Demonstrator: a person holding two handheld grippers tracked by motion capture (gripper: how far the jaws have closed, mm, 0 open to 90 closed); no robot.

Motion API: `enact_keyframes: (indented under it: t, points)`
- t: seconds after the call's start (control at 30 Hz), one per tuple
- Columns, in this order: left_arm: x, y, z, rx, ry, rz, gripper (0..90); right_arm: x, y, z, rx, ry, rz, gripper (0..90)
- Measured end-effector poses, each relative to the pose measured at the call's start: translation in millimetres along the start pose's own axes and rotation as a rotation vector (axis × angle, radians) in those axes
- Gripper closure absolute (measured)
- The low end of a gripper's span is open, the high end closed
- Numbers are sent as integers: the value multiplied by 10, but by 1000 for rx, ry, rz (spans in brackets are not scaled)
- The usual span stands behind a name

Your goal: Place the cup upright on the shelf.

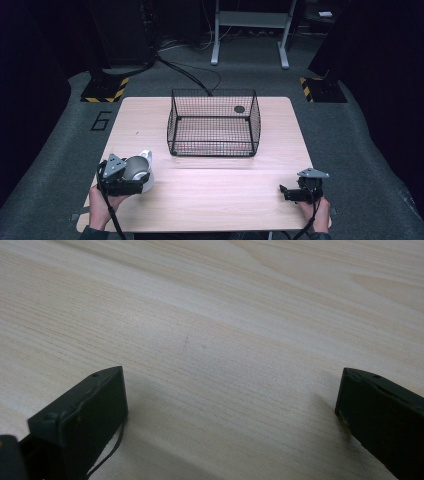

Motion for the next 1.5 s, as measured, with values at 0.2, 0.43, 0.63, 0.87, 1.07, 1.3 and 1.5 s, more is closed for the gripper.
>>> enact_keyframes:
  t: [0.2, 0.43, 0.63, 0.87, 1.07, 1.3, 1.5]
  points:
    - [29, -59, 55, 26, 4, -29, 60, 5, 12, 6, 13, 1, -4, 0]
    - [61, -129, 131, 50, 4, -61, 60, 3, 6, 4, 5, 4, 1, 0]
    - [136, -239, 241, 86, -1, -96, 60, 3, 6, 4, 5, 4, 1, 0]
    - [186, -331, 312, 116, 9, -131, 60, 3, 6, 3, 5, 4, 1, 0]
    - [233, -397, 396, 138, 15, -163, 60, 3, 6, 3, 5, 4, 1, 0]
    - [282, -485, 484, 144, 10, -207, 61, 3, 6, 3, 5, 4, 1, 0]
    - [365, -548, 517, 145, 19, -238, 61, 3, 8, 4, 6, 3, 0, 0]
Point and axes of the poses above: each handheld gripper's, and its own axes: x roughly forward along the jaws, z roughly out of its top, y roughly to its left, the point moved 1 cm from there along x, roughly forward along the jaws, and after that the axes turned 5 degrees about -x, right-handed, at the moved point
